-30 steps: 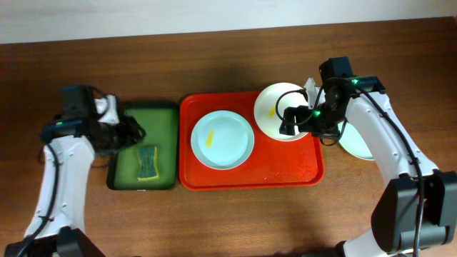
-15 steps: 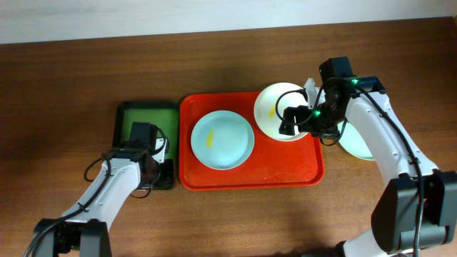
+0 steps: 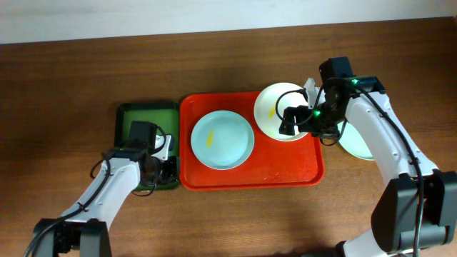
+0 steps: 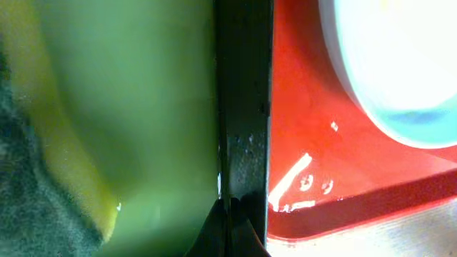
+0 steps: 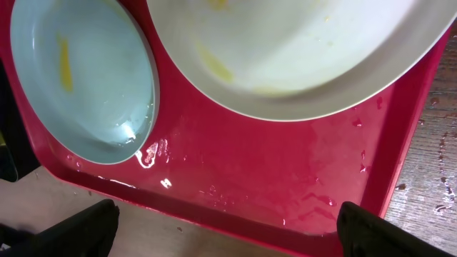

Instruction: Clean dirty plates on tray and stack at the side

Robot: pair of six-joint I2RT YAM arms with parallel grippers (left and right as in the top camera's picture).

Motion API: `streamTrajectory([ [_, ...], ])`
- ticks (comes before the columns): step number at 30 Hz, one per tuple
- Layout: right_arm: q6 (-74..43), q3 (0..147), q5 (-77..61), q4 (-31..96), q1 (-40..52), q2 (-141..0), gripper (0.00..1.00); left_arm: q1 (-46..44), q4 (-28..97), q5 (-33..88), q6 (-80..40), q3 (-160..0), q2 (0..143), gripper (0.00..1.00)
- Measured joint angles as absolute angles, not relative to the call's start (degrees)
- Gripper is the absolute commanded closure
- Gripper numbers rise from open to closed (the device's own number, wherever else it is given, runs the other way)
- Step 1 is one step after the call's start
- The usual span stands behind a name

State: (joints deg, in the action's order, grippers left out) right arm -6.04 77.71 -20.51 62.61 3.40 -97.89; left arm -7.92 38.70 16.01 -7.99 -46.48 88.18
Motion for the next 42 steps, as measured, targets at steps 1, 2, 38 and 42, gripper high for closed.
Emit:
streamTrajectory([
  [1,-6.0,77.7,-20.5,62.7,3.4,-97.9,0.01,-8.1,42.5,14.3,-8.0,-49.5,88.2,1.00],
  [2,-6.0,77.7,-20.5,62.6,3.4,-97.9,0.02,-8.1,44.6,12.7,-8.0,-52.9,88.2,1.00],
  [38,-33.0,76.1,-4.4,42.1,26.0,-109.3,0.62,-8.1,51.6,2.7,-15.0,-66.3,88.0,0.74],
  [42,-33.0,76.1,-5.0,41.7,26.0,-111.6,0.68,-8.1,51.6,1.8,-15.0,-66.3,88.0,0.76],
])
